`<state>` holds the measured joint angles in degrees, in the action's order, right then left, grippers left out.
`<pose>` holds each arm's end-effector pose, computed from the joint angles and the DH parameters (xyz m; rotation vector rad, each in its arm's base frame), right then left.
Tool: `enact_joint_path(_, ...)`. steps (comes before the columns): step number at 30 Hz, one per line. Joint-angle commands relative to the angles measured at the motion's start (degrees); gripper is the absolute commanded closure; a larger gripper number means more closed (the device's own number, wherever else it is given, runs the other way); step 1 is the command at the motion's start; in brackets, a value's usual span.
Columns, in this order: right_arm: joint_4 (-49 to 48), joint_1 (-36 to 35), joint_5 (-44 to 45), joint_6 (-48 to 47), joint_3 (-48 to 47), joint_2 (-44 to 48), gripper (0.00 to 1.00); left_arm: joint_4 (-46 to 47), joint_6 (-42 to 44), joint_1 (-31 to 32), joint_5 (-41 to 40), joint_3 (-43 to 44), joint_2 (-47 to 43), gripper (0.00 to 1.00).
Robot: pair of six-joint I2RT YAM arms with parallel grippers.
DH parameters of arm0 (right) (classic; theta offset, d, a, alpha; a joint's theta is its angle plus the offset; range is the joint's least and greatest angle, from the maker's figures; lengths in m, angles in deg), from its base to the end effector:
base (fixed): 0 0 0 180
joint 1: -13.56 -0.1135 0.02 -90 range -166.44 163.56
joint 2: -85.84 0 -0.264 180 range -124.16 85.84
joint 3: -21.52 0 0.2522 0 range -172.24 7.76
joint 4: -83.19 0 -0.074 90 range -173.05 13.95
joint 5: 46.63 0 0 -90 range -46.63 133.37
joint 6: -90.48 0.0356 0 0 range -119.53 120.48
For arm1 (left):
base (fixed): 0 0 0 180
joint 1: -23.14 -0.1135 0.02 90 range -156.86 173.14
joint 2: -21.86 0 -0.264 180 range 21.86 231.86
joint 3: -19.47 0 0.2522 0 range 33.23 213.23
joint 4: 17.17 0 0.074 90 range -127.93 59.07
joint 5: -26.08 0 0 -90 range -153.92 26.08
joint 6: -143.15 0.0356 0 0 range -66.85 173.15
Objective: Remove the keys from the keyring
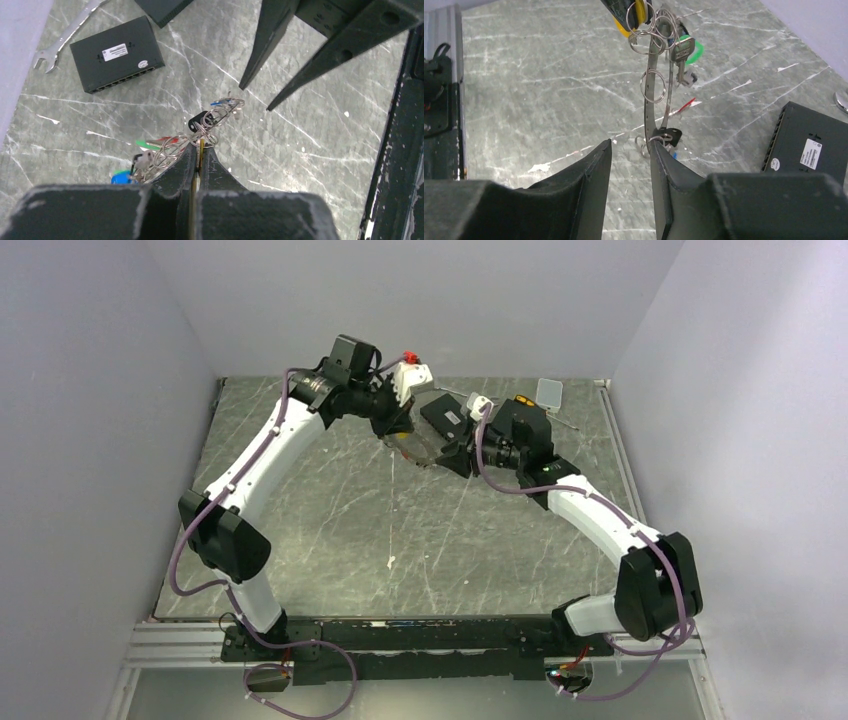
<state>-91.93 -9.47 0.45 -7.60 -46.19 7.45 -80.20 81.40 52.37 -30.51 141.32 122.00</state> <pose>0.2768 0.1440 0.2985 -0.9875 1.5693 0.8680 0.3209 -0.2020 0.3982 1.3289 1.7978 -0.6734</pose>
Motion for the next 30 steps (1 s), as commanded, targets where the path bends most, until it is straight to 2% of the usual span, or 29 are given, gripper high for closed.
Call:
enact_joint_path(1,5.8,0.6,-5.9,-8.0,-4.2,2.7,0.62,-2.4,5.8,0.3,5.9,4.0,-0.5,1.00)
enact_joint_path(7,17.7,0.7,-11.0,-21.5,-11.6,1.8,0.62,-6.5,10.5,0.3,10.8,3.9,-1.3,1.00)
enact_joint_path(17,29.1,-1.2,-15.2,-30.9,-16.4,1.7,0.59,-8.1,11.3,0.4,18.4,2.0,-2.0,1.00)
enact_joint_path(30,33.5,-2.0,-14.8,-33.5,-20.3,0.8,0.62,-12.3,16.1,2.2,20.7,2.1,-1.2,1.00)
